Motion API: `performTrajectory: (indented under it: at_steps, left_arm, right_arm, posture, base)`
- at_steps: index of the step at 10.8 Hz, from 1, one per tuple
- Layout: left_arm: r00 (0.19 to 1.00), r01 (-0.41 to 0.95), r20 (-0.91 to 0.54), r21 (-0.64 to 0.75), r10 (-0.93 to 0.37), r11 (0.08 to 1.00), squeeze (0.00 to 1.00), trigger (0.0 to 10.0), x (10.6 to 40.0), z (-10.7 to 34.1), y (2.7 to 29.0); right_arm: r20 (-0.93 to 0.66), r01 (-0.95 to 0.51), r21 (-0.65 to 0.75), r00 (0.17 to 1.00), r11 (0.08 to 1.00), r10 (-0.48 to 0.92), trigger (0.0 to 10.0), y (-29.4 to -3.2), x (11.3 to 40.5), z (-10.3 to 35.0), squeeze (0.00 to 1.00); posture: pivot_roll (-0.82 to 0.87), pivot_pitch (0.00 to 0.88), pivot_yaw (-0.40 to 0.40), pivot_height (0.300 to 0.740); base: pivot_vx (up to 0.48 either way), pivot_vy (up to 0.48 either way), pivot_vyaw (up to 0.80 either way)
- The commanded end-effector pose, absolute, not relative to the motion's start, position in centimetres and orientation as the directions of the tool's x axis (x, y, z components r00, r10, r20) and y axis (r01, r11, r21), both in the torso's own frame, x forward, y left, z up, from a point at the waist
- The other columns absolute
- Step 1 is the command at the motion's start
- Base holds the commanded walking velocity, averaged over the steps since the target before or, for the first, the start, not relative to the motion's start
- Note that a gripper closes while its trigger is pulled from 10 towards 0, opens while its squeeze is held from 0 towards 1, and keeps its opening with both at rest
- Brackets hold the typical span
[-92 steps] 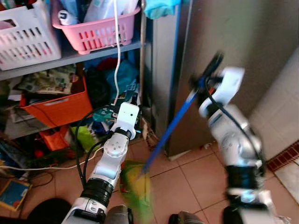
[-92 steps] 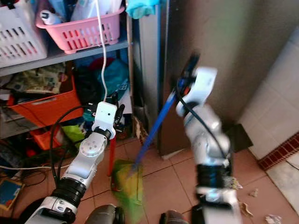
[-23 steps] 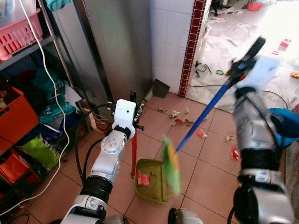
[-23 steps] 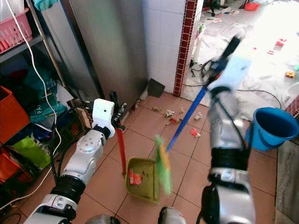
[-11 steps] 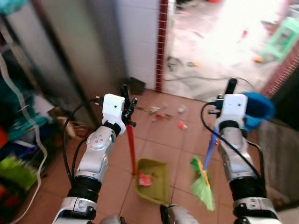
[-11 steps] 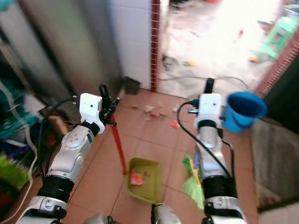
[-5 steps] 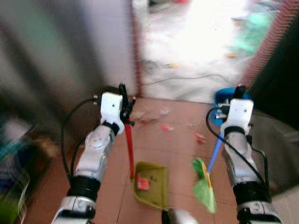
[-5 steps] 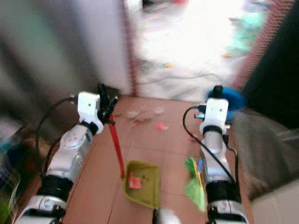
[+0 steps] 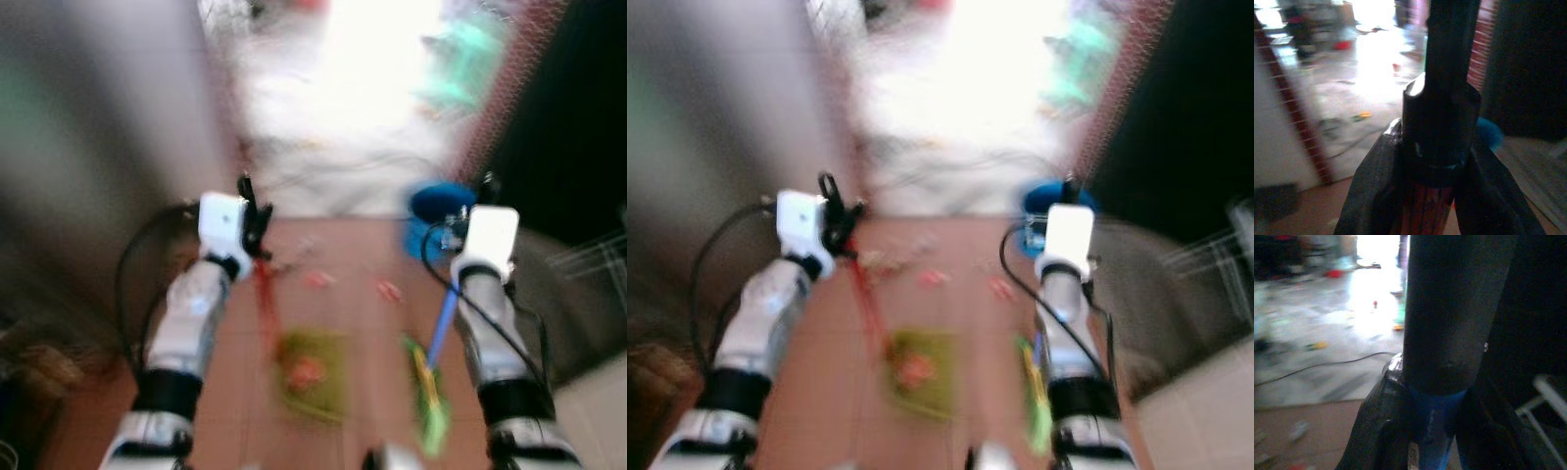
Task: Sweep floor
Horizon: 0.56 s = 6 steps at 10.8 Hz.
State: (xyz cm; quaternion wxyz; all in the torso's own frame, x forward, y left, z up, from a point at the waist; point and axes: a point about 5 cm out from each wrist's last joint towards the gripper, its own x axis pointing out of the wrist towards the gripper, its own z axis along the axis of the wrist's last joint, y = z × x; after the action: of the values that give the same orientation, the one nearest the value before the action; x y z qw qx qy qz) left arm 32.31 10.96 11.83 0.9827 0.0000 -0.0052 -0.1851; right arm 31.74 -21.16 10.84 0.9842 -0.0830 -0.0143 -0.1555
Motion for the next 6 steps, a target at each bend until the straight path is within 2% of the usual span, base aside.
performTrajectory:
  at_steps: [1, 2, 6]
  left_arm:
    - [0.923, 0.380, 0.084, -0.027, -0.377, 0.925, 0.00, 10.0, 32.59, 13.35, 10.39]
    - [0.922, 0.381, 0.086, -0.033, -0.377, 0.924, 0.00, 10.0, 32.67, 13.39, 10.32]
    - [0.931, 0.361, 0.072, -0.033, -0.358, 0.932, 0.00, 10.0, 32.79, 13.21, 10.32]
  right_arm:
    - [0.055, 0.313, -0.193, 0.950, 0.930, -0.308, 10.0, -21.32, 31.77, 10.96, 0.00]
    - [0.055, 0.311, -0.192, 0.950, 0.931, -0.307, 10.0, -21.38, 31.67, 10.95, 0.00]
    - [0.054, 0.311, -0.207, 0.950, 0.927, -0.307, 10.0, -21.89, 31.44, 10.98, 0.00]
  posture:
    - [-0.09, 0.000, 0.043, 0.740]
    - [-0.09, 0.000, 0.041, 0.740]
    - [-0.10, 0.000, 0.035, 0.740]
  base:
    - [0.251, 0.000, -0.80]
    - [0.247, 0.000, 0.00]
    - [0.000, 0.000, 0.00]
